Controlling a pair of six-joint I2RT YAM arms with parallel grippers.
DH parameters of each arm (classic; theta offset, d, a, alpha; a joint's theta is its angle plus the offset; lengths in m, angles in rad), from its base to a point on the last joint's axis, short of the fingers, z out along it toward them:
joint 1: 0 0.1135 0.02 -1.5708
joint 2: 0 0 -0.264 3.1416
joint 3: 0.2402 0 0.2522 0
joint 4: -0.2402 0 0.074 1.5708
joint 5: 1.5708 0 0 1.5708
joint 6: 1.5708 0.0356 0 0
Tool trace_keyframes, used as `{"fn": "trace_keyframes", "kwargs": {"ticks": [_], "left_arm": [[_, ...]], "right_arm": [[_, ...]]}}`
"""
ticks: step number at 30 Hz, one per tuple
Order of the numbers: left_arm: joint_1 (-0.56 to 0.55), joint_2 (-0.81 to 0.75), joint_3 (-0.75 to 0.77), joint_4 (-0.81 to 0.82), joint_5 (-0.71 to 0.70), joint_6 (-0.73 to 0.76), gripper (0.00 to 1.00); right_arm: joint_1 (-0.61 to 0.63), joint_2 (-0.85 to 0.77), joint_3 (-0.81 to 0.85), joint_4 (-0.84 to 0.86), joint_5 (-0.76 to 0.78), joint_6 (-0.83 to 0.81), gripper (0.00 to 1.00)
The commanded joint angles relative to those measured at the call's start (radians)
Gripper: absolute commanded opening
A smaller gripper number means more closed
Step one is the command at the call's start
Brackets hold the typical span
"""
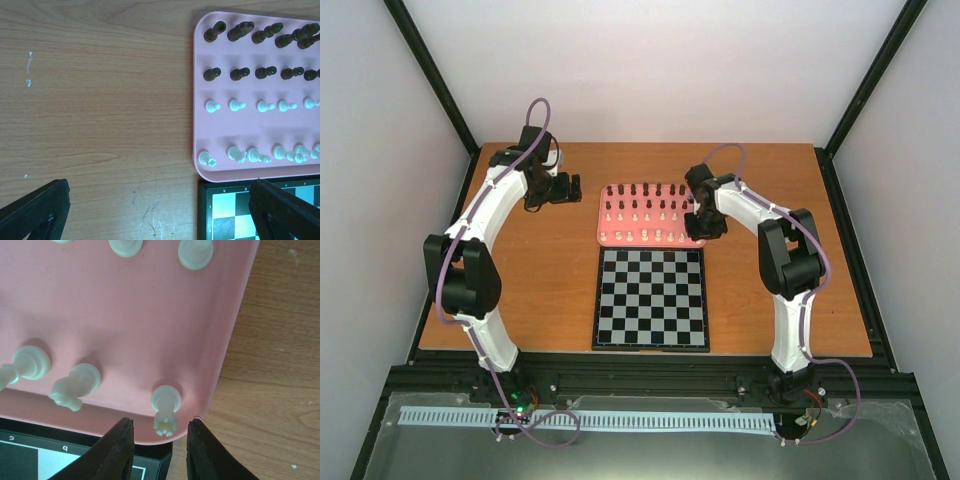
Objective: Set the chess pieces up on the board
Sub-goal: Pick up the chess piece from the storage box.
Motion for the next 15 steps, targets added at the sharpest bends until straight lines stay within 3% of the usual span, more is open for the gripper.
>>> {"fn": "trace_keyframes", "kwargs": {"ticks": [1, 15], "left_arm": [[0.001, -0.004, 0.024, -0.021, -0.008, 0.007, 1.0], [0.001, 0.007, 0.023, -0.02, -0.005, 0.006, 1.0]], "right_arm": [[0.005, 0.035, 0.02, 0.003, 0.005, 0.003, 0.31], [0.005, 0.074, 0.06, -0.013, 0.014, 0.0, 0.25]]}}
